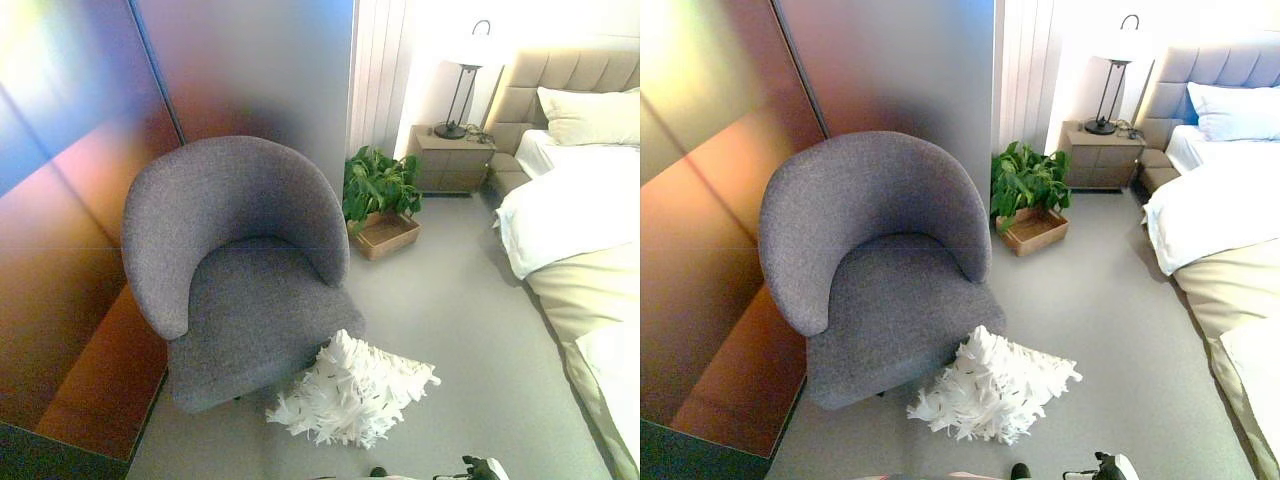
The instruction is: Pick up the pillow and put it on the sofa.
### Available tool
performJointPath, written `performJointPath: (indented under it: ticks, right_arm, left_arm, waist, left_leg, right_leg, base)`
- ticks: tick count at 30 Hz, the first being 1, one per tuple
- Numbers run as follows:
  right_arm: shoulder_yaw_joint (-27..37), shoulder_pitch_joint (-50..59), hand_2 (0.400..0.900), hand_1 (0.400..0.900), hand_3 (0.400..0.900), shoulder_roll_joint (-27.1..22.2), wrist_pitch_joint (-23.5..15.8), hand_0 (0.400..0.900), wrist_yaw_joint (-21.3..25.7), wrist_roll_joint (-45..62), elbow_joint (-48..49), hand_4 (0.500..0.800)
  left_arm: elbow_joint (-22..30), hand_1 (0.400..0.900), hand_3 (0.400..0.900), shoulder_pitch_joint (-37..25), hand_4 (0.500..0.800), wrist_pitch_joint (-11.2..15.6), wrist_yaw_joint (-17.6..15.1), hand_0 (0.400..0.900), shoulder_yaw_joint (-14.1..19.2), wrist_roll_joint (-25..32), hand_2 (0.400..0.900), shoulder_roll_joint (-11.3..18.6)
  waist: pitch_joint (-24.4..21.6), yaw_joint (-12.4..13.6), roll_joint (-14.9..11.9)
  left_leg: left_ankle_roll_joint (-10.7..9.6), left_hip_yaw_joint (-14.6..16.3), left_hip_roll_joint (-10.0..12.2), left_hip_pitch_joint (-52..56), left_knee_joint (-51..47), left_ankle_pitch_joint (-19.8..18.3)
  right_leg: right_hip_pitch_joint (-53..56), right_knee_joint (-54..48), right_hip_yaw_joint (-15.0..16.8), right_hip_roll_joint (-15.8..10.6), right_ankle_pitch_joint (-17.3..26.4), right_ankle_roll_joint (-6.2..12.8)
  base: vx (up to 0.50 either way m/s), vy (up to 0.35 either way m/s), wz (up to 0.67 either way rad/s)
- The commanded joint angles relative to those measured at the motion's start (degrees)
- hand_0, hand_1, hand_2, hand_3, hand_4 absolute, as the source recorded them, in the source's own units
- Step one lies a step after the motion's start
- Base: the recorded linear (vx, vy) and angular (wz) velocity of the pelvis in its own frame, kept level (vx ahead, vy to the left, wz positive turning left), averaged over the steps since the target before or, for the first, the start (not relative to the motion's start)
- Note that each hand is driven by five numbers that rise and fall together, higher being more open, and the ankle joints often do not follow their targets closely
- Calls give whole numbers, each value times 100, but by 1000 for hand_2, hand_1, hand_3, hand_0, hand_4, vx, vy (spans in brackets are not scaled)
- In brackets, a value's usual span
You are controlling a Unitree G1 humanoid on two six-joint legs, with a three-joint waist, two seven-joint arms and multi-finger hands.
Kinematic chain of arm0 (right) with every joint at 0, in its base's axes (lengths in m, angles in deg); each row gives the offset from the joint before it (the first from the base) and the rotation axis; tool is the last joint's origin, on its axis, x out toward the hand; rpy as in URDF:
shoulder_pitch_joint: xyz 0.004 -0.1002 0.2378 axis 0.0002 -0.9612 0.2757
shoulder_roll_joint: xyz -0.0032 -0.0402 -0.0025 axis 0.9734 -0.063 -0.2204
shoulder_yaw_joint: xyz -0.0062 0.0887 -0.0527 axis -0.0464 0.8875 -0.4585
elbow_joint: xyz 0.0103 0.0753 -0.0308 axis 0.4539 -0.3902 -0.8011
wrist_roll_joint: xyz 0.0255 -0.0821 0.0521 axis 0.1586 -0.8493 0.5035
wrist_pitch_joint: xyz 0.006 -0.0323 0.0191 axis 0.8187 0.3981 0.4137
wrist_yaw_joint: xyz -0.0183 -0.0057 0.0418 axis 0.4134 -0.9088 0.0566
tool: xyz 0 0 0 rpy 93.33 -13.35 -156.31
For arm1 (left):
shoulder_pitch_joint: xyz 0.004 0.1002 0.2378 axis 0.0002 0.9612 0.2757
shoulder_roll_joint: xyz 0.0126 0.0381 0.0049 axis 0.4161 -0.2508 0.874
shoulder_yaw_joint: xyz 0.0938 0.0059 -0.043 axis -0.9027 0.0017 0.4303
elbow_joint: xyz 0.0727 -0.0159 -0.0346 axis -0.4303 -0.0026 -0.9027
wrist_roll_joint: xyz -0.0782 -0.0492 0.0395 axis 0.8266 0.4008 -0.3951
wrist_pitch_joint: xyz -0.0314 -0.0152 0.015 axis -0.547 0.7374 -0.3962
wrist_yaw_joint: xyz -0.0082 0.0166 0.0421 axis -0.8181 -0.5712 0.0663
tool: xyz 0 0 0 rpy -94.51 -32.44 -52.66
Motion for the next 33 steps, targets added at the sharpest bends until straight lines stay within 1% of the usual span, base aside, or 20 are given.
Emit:
performJointPath:
  ticks: [1, 4, 7, 10, 13, 19, 24, 30, 33]
  right_arm:
    - [-157, 572, 900, 900, 900, -183, -293, 900, 480, -262, 44, 800]
    - [-178, 622, 900, 900, 900, -241, -314, 900, 579, -447, 103, 800]
    - [-209, 679, 900, 900, 900, -373, -332, 900, 643, -635, 226, 800]
    - [-284, 816, 900, 900, 900, -533, -330, 900, 567, -651, 343, 800]
    - [-408, 1050, 900, 900, 900, -673, -307, 900, 632, -649, 472, 800]
    - [-626, 1652, 900, 900, 900, -945, -371, 900, 775, -733, 620, 800]
    - [-787, 2209, 900, 900, 900, -1225, -368, 900, 841, -688, 730, 800]
    - [-942, 2987, 900, 900, 900, -1560, -240, 900, 660, -631, 840, 800]
    - [-994, 3383, 900, 900, 900, -1792, -262, 900, 531, -523, 862, 800]
  left_arm:
    - [-181, 900, 900, -208, 800, -1, 241, 900, -130, 15, 900, -235]
    - [-150, 900, 900, -226, 800, -80, 450, 900, -117, 21, 900, -193]
    - [-59, 900, 900, -232, 800, -131, 387, 900, -163, 82, 900, -109]
    - [-21, 900, 900, -274, 800, -227, 431, 900, -213, 83, 900, 1]
    - [18, 900, 900, -339, 800, -331, 421, 900, -316, 110, 900, 51]
    - [68, 900, 900, -620, 800, -369, 338, 900, -404, 318, 900, 109]
    - [100, 900, 900, -926, 800, -468, 197, 900, -508, 489, 900, 171]
    - [131, 900, 900, -1299, 800, -551, 39, 900, -576, 802, 900, 187]
    - [119, 900, 900, -1444, 800, -550, -30, 900, -599, 919, 900, 201]
  waist:
    - [363, -15, -176]
    - [388, 2, -178]
    - [436, 37, -167]
    - [507, 73, -144]
    - [617, 129, -87]
    - [989, 212, 26]
    - [1331, 311, 82]
    - [1740, 383, 173]
    - [1931, 439, 222]
  left_leg:
    - [389, -306, -341, 27, 21, -363]
    - [389, -319, -345, 9, 21, -356]
    - [391, -338, -352, -23, 21, -345]
    - [384, -353, -352, -114, 21, -303]
    - [367, -399, -344, -298, 21, -237]
    - [332, -510, -328, -880, 21, -68]
    - [316, -645, -340, -1322, 21, 72]
    - [271, -753, -349, -1801, 21, 253]
    - [254, -814, -371, -2002, 21, 326]
  right_leg:
    - [505, 19, -307, 118, -436, 178]
    - [491, 21, -313, 112, -425, 187]
    - [477, 19, -351, 101, -423, 197]
    - [389, 25, -386, 83, -405, 196]
    - [220, 25, -429, 60, -368, 190]
    - [-299, 63, -535, 47, -310, 141]
    - [-709, 207, -625, 83, -327, 76]
    - [-1217, 500, -747, 120, -396, -10]
    - [-1461, 707, -839, 126, -473, -32]
  base:
    - [0, 0, 0]
    - [25, -41, 2]
    - [33, -64, 4]
    - [18, -74, 8]
    - [-23, -64, 11]
    - [-111, -62, 14]
    - [-85, -87, 14]
    - [-81, -51, 11]
    - [-74, -35, 11]
